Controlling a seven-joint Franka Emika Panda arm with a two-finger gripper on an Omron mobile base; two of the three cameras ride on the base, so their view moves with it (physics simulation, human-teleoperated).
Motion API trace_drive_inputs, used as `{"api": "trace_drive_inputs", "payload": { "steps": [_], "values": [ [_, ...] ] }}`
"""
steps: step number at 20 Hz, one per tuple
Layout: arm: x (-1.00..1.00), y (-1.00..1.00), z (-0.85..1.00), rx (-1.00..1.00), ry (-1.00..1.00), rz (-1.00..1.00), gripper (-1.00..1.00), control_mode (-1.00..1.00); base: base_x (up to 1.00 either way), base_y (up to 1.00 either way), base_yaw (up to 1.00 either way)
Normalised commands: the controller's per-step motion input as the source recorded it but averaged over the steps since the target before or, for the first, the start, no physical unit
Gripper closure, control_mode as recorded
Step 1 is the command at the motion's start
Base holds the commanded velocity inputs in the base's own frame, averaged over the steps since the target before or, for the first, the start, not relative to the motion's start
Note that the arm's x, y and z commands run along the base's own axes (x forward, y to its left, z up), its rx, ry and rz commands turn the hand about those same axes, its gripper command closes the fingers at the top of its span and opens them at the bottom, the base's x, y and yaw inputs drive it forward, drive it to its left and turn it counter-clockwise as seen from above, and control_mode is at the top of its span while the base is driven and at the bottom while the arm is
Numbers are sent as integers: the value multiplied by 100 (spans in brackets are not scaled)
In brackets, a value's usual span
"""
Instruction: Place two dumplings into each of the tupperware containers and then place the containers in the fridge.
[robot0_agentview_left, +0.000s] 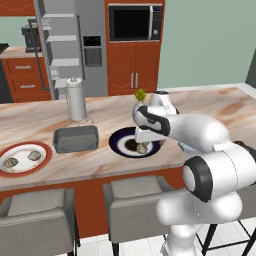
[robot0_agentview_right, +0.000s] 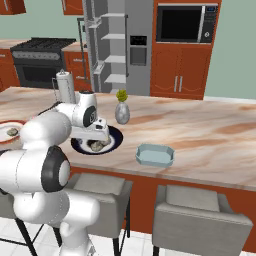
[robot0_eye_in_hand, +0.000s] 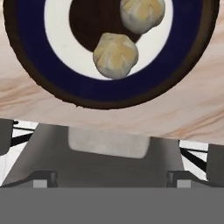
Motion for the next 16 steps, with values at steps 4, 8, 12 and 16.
{"api": "trace_drive_inputs", "payload": {
  "steps": [4, 8, 12, 16],
  "values": [
    [70, 8, -19, 0, 1, 0, -100, -100, 0, 0, 0],
    [47, 5, -28, 0, 6, 0, -100, -100, 0, 0, 0],
    [38, 1, -41, 0, 3, 0, -100, -100, 0, 0, 0],
    [39, 2, -54, 0, 2, 0, -100, -100, 0, 0, 0]
  ]
}}
